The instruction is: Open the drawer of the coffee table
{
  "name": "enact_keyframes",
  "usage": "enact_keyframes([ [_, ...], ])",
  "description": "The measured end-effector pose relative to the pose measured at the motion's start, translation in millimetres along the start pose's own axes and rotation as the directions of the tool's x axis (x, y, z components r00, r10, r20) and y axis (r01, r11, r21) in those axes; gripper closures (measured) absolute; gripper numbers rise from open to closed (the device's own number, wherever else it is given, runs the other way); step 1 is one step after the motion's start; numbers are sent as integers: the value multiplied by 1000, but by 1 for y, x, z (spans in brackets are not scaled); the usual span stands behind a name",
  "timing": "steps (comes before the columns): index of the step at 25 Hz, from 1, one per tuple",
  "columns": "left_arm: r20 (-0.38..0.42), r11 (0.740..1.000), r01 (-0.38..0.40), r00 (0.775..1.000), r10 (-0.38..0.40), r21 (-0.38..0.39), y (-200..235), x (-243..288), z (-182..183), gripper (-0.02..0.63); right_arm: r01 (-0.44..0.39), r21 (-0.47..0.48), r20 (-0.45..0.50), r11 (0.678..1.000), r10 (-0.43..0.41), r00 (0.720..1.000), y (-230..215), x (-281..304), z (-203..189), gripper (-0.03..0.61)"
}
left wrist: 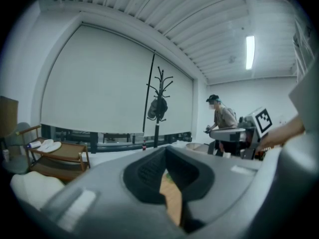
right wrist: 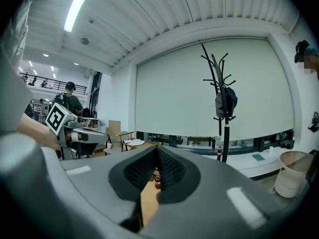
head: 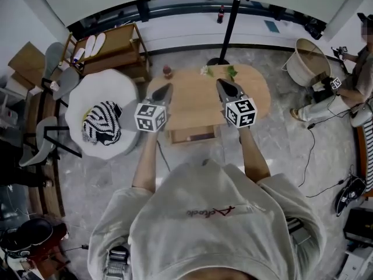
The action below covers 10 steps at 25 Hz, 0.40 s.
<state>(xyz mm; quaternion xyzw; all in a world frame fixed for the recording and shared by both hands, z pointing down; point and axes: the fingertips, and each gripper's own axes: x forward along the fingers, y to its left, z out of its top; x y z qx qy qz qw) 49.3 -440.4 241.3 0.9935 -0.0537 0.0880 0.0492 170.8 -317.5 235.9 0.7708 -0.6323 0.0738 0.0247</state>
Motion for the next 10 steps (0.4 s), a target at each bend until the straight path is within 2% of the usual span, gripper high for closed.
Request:
enact_keyframes([
  [10,-1,1000,-11,1000,11,-17,-9,3,-8,614,-12,0,-5,1000,12,1000,-5,-6,-7,574],
])
